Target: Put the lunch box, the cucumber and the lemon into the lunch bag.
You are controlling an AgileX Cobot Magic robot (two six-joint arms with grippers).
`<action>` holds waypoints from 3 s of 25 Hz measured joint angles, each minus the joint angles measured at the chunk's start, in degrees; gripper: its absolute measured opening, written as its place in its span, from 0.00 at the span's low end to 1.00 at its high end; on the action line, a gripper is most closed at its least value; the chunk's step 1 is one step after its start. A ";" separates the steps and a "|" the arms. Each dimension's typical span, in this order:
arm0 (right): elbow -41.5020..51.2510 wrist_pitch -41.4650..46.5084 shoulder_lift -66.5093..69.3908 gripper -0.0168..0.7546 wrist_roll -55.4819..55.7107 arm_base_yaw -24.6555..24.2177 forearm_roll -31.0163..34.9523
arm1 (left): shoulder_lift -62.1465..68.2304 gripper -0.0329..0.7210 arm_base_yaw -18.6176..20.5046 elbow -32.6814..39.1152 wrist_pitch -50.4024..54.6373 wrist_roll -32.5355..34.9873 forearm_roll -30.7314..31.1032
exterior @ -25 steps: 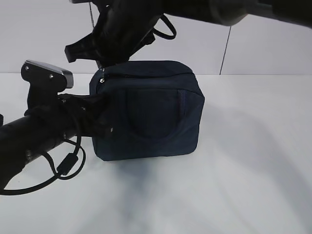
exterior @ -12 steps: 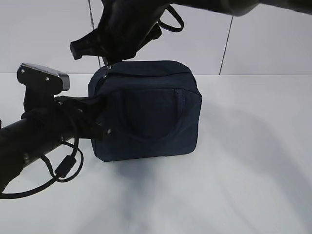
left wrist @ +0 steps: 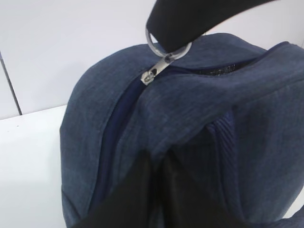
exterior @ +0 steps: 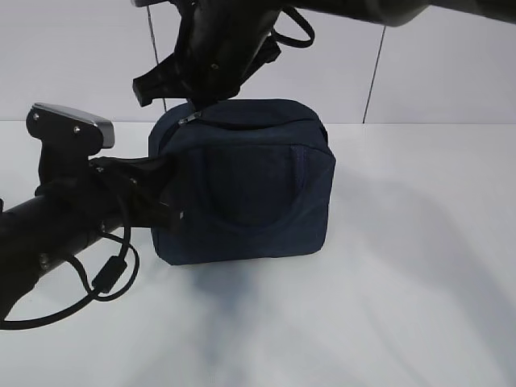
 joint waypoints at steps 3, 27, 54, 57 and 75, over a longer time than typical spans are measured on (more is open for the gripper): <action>0.00 1.28 0.00 0.05 0.00 0.00 -0.54 | 0.00 0.06 0.00 0.04 -0.05 0.00 0.00; -0.15 7.38 1.89 0.05 0.00 0.11 -8.40 | 0.00 0.06 0.00 0.04 -0.18 0.00 0.00; 3.17 10.05 -0.33 0.05 -3.17 -4.86 -6.00 | 0.00 0.06 0.00 0.04 -0.47 0.00 0.00; 3.20 9.82 -1.10 0.05 -3.29 -5.32 -5.90 | 0.00 0.06 0.00 0.04 -0.47 0.00 -0.12; 5.74 10.88 -3.46 0.05 -4.76 -10.87 -5.77 | 0.00 0.06 0.00 0.04 -0.82 0.00 -3.76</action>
